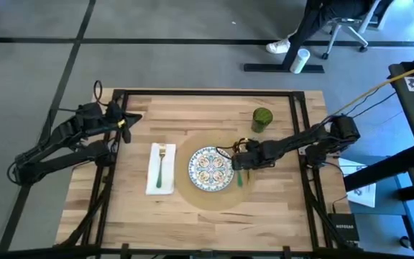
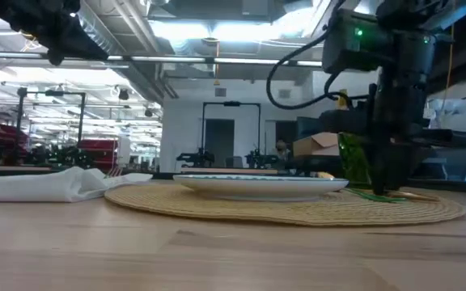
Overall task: Set table place
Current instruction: Put the gold table knife to the right of the green spoon on the brown place mat
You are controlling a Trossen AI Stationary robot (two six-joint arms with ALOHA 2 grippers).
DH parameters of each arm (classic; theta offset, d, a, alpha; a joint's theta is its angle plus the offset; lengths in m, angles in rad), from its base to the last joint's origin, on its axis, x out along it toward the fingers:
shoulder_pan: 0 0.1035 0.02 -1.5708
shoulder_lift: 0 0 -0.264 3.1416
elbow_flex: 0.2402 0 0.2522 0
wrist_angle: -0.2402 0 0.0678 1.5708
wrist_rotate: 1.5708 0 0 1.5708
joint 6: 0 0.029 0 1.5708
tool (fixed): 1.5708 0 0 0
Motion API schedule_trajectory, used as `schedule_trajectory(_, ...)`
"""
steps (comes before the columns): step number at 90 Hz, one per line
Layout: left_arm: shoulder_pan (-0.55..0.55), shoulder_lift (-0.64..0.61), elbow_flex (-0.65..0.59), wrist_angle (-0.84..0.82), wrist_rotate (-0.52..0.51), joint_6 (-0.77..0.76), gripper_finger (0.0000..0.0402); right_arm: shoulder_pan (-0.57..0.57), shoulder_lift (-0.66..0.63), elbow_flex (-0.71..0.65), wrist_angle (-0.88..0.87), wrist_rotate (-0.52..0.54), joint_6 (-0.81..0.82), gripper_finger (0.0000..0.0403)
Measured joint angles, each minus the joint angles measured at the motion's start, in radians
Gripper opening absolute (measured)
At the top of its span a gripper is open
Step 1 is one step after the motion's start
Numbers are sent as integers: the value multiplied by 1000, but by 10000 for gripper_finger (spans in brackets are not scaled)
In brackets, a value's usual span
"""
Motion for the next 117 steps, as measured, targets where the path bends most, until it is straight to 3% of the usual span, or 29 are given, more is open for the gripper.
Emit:
schedule_trajectory(18,0,0,0,0,0,0,0,0,1,2,1,-3,0,12)
schedule_trajectory(117,0,0,0,0,0,0,0,0,7,65,7,-28,15,17)
